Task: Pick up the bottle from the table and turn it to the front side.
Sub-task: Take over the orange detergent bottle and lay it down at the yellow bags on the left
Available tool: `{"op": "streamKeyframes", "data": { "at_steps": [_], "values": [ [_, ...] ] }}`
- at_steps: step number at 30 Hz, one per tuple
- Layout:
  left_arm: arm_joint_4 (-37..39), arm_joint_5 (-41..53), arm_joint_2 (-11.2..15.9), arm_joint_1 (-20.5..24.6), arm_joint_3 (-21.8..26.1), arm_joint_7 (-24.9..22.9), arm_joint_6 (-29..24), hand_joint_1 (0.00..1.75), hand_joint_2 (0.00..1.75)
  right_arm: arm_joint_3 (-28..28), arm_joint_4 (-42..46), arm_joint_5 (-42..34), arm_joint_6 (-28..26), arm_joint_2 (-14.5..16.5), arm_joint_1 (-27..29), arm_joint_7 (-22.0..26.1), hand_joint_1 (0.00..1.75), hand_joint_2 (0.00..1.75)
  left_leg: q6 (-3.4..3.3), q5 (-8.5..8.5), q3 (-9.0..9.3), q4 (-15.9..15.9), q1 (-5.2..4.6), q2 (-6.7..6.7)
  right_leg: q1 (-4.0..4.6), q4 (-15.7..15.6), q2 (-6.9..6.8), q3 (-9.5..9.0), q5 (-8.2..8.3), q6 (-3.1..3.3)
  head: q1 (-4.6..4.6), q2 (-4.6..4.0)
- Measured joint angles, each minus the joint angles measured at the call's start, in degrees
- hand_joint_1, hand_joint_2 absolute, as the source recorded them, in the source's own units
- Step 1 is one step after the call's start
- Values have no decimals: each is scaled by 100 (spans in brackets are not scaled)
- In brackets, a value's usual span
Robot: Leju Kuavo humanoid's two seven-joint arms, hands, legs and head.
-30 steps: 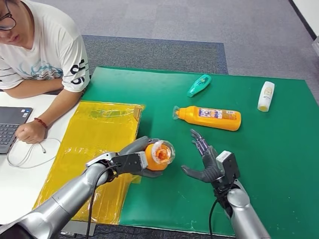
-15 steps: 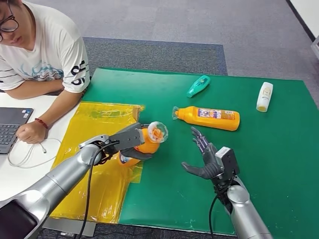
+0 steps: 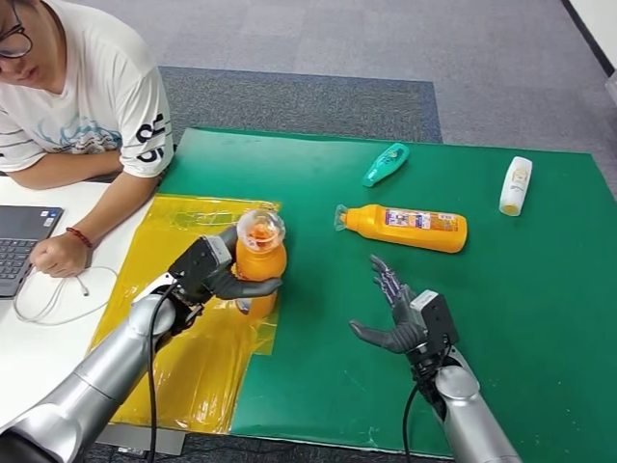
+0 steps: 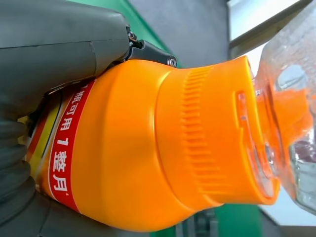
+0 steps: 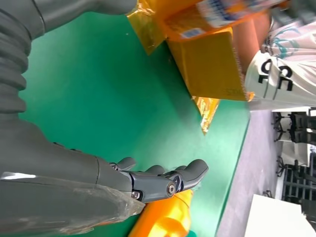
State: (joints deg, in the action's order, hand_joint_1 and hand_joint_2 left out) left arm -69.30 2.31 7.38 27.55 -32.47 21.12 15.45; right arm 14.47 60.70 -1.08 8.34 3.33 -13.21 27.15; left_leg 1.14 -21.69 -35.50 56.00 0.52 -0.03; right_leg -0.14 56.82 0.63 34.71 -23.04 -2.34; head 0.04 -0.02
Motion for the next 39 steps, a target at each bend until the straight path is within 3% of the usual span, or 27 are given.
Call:
{"op": "streamKeyframes", "data": {
  "at_steps": [10,14,19,29,34,39],
  "values": [
    [-579,-5,15,-91,177,-56,120,175,175,8,-86,42,-52,39,34,-3,0,175,2,2,-17,0,0,0,0,0,0,19,1,0,2,0],
    [-572,65,47,54,130,-427,308,175,175,9,-117,85,-70,49,24,-25,0,175,3,3,-17,0,0,0,1,0,0,20,3,1,1,1],
    [-83,229,192,728,-223,-1131,859,175,175,49,-211,134,-19,84,-72,-50,0,175,5,8,-18,0,0,-1,1,1,1,24,11,5,1,1],
    [976,-572,404,2305,-755,-1850,1505,175,175,239,-544,123,-35,148,-276,-17,0,175,8,16,-25,0,1,-1,1,7,1,31,17,8,2,1],
    [1201,-1132,478,2767,-882,-2114,1758,175,175,327,-669,114,-55,150,-318,14,0,175,8,15,-31,0,1,-1,1,8,1,36,17,8,2,0],
    [1362,-2267,566,3006,-963,-2480,2308,175,175,437,-800,109,-72,177,-422,43,0,175,8,16,-35,0,0,-1,1,11,2,40,17,8,1,0]
  ]
}}
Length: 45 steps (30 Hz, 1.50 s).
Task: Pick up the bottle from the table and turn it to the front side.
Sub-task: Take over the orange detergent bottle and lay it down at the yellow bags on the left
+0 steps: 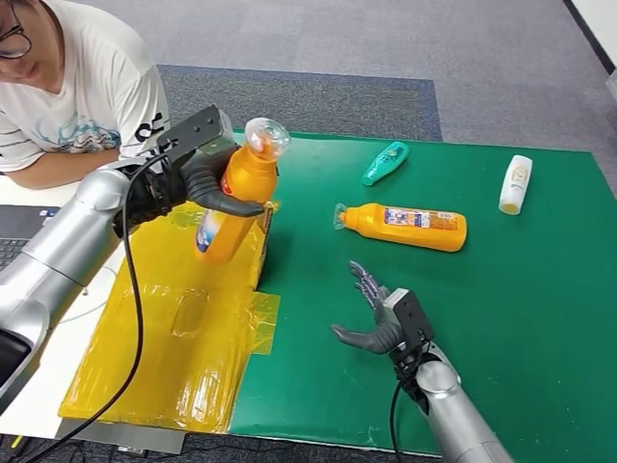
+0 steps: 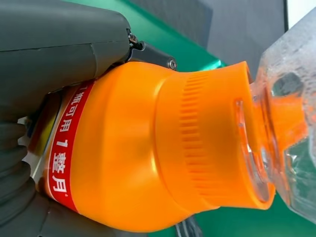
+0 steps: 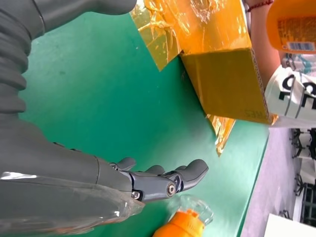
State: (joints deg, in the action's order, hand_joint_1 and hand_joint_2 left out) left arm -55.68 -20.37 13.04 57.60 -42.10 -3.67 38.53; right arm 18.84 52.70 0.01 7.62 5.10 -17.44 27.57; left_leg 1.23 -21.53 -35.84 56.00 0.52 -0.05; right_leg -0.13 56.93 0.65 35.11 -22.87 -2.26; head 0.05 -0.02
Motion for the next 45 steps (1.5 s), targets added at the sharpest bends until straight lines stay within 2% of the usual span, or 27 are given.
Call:
{"op": "streamKeyframes", "data": {
  "at_steps": [5,11,20,26,33,45],
  "values": [
    [26,-1140,201,103,-166,-383,484,175,175,122,-140,-48,-62,15,-111,22,0,175,2,2,-1,0,0,0,0,5,0,6,0,0,1,0],
    [-255,-1705,472,120,-597,-512,326,175,175,183,-251,-135,-181,17,-197,25,0,175,6,4,-6,0,0,1,0,7,-1,11,0,1,1,0],
    [-696,-1758,664,52,-1192,-514,68,175,175,209,-307,-198,-257,17,-229,23,0,175,6,4,-10,0,-1,2,-1,8,-1,14,0,1,1,1],
    [-713,-1707,703,49,-1563,-641,140,175,175,238,-332,-202,-242,21,-285,-10,0,175,9,6,-10,0,0,3,-1,11,-1,17,0,1,1,1],
    [-711,-1655,723,241,-2092,-1007,265,175,175,284,-355,-216,-264,34,-353,-31,0,175,10,8,-11,0,0,3,-1,13,-1,19,1,2,1,2],
    [-711,-1758,724,638,-2602,-1172,235,175,175,294,-355,-229,-322,36,-389,-43,0,175,11,8,-12,1,0,4,-1,14,-1,20,1,2,2,2]
  ]
}}
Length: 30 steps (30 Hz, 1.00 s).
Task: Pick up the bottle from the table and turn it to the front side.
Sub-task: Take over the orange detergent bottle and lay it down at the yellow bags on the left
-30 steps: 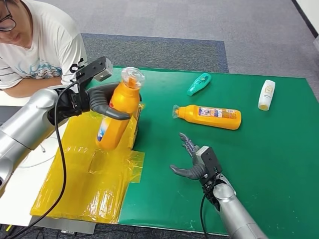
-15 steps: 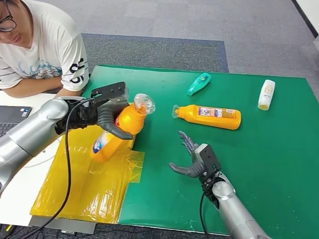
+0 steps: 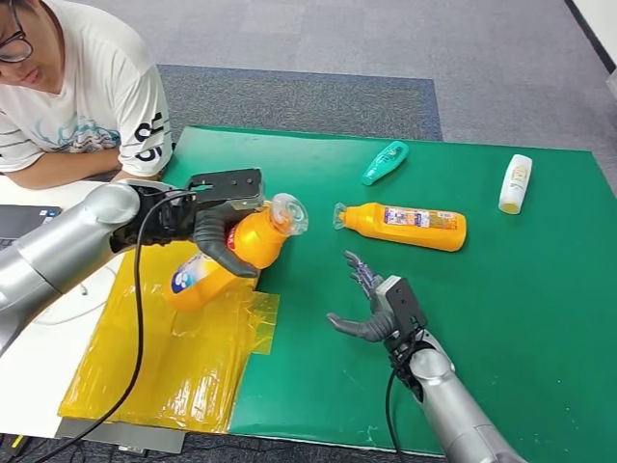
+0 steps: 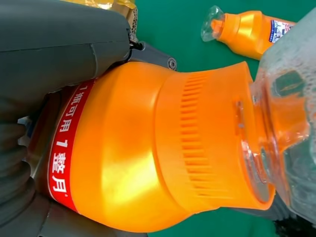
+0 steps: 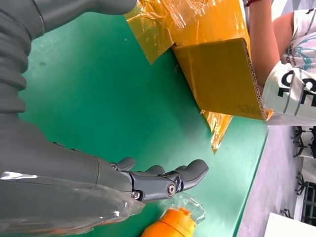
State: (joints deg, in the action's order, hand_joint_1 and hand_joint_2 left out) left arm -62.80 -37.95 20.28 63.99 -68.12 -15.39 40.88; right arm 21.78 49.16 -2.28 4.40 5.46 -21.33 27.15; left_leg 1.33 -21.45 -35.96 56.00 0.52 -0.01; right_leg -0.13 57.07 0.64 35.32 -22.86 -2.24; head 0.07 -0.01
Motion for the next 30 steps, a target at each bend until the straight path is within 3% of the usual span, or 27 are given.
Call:
{"op": "streamKeyframes", "data": {
  "at_steps": [16,30],
  "values": [
    [-75,875,-68,792,-1044,85,236,175,175,6,34,-78,-51,-2,-82,-47,0,175,0,0,-2,1,0,0,0,1,0,3,0,0,-1,-1],
    [40,1112,-249,675,-1454,606,-326,175,175,6,115,-74,-102,0,-173,-61,0,175,0,0,-3,1,0,0,0,3,0,3,1,1,-1,-2]
  ]
}}
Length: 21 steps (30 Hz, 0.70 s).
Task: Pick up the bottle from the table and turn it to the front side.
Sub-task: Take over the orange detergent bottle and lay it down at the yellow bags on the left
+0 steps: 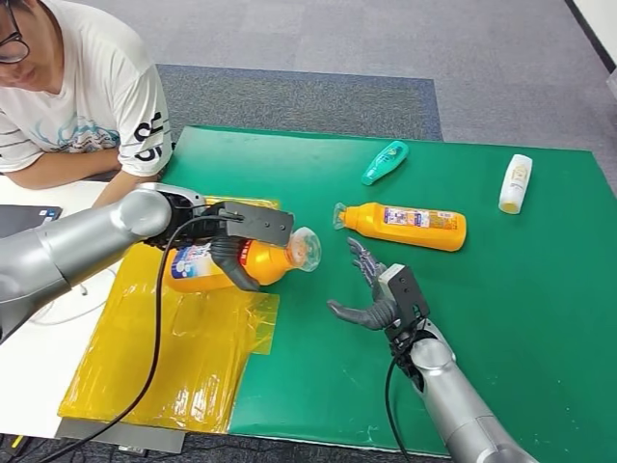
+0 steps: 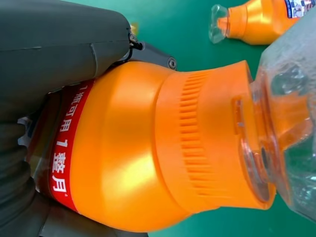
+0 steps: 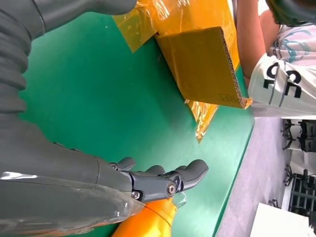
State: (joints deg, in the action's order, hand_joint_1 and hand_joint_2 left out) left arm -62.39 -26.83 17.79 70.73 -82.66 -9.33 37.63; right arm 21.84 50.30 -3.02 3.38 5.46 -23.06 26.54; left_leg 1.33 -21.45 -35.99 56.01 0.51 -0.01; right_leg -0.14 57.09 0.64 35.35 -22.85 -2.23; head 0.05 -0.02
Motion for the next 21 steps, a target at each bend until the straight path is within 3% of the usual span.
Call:
{"op": "streamKeyframes", "data": {
  "at_steps": [12,21],
  "values": [
    [736,774,-271,-1044,75,652,-204,175,175,4,60,13,3,46,-94,-63,0,175,0,0,0,0,0,-1,0,1,0,2,0,0,1,1],
    [981,794,-370,-1114,199,566,-65,175,175,3,226,-114,-43,57,-132,-54,0,175,6,5,1,0,0,1,0,2,0,2,3,4,1,1]
  ]
}}
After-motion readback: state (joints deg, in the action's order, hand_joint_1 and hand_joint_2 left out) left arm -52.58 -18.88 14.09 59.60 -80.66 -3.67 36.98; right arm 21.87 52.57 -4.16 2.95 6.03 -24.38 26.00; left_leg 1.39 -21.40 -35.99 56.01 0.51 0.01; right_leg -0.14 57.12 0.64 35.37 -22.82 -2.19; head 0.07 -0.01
